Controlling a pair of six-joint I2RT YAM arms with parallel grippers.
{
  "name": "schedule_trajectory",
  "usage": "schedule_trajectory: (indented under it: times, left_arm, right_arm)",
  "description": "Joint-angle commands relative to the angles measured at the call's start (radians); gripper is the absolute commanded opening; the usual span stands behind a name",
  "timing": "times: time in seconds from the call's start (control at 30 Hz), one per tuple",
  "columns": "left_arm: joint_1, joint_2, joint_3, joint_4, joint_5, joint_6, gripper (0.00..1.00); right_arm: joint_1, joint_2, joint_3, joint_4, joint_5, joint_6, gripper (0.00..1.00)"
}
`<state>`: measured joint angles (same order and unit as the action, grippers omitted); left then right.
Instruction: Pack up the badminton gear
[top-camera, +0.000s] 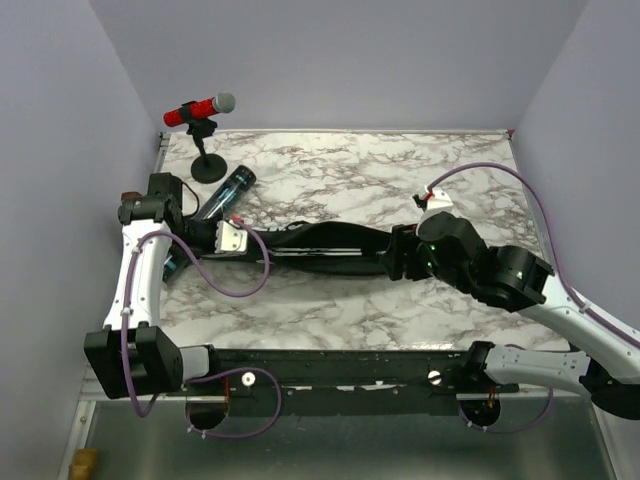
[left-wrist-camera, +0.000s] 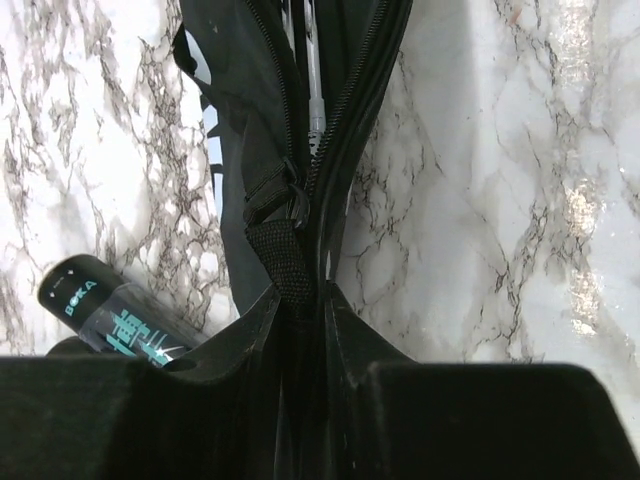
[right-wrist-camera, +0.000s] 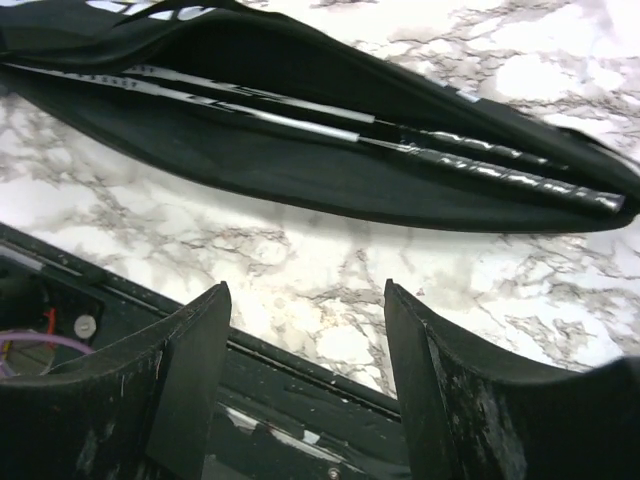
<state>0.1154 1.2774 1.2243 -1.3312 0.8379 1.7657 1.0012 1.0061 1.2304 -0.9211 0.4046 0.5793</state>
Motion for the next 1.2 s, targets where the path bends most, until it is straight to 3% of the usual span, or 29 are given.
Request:
schedule_trajectory:
  times: [0.0, 0.2, 0.33, 0.87, 1.17]
  left_arm:
    - [-0.077, -0.081, -0.011, -0.277, 0.065, -0.038, 0.01]
    - [-0.279, -0.164, -0.101, -0.148, 0.142, -0.225, 0.00]
    - [-0.348, -0.200, -0.195, -0.021, 0.136, -0.319, 0.00]
    - [-0.359, -0.219, -0.269, 0.125, 0.122, -0.462, 0.00]
    - [-0.398, -0.243, -0.284, 0.149, 0.073, -0.542, 0.00]
  right_arm:
    - [-0.003, 0.029, -0.020, 0.069, -0.131, 0.028, 0.71]
    - [-0.001, 0.129, -0.107, 0.411, -0.372, 0.102, 0.70]
    - [-0.003, 0.155, -0.189, 0.612, -0.512, 0.174, 0.70]
    - [0.019, 0.256, -0.376, 0.970, -0.780, 0.260, 0.63]
    - [0.019, 0.391, -0.375, 1.093, -0.776, 0.294, 0.61]
